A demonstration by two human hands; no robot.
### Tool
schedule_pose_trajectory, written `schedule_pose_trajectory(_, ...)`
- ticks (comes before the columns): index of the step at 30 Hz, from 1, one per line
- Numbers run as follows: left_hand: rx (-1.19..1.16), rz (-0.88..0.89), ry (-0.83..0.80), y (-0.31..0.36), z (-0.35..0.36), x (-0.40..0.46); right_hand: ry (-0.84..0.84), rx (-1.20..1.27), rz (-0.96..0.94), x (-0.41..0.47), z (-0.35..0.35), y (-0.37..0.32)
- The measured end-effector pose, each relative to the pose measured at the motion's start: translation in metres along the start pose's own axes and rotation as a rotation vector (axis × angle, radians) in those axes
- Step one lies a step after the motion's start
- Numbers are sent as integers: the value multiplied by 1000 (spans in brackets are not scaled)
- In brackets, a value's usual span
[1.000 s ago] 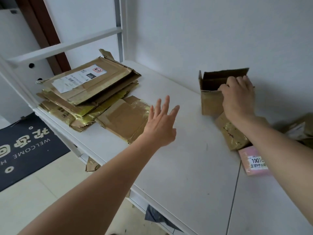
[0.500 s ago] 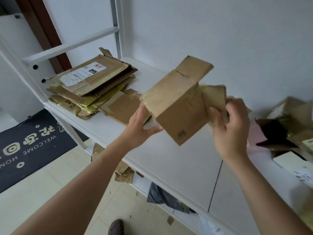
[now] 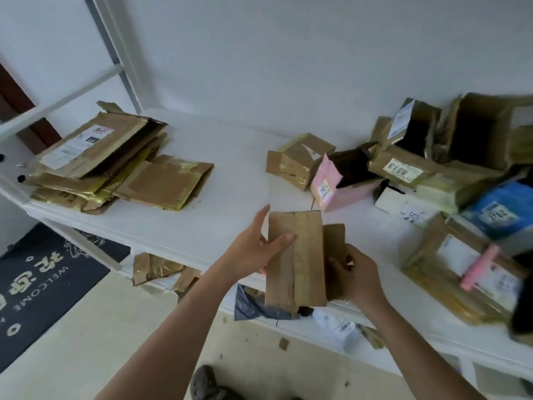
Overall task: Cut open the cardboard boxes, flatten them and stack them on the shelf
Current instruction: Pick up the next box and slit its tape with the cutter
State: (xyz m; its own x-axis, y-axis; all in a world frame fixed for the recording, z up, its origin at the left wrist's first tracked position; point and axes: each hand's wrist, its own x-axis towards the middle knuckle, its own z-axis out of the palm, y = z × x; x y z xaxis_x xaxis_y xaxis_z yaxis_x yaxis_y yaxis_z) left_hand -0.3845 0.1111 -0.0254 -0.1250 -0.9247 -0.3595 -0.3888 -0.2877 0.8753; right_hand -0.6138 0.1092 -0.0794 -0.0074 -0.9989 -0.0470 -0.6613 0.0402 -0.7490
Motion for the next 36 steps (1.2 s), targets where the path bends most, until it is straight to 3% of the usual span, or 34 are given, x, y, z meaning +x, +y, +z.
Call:
schedule_pose_trajectory(5,29,-83,-118,10,38,19,-75,-105,42,-14,-42,25)
schedule_pose_trajectory(9,31,-95,-58,19,69,30,348,-298,-234,-39,-99,37)
schedule_pose_trajectory(11,59,-100,-26,26,83,36,497,-428,-228,-41,-131,47)
schedule_pose_trajectory(13,61,-102,16,30,96,41,450,-512,-46,-32,-158,63)
schedule_pose_trajectory(16,56,-103,102,32,108,42,172,-741,215,-20,-179,87)
schedule_pose_trajectory(19,33,-120,153,31,112,41,99,-905,166,-13,-185,100)
schedule_pose_trajectory(23,13,-127,161,32,112,39,180,-1001,36,-9,-189,100)
schedule_pose_trajectory(25,6,-133,151,32,112,39,363,-801,-105,-10,-186,92)
schedule_pose_trajectory(28,-10,-180,132,35,110,42,544,-202,-306,-12,-163,62)
schedule_pose_trajectory(33,-17,-198,151,39,113,41,134,707,-140,-3,-94,12)
schedule_pose_trajectory(36,-40,-192,186,36,112,37,76,842,-64,9,-70,-2)
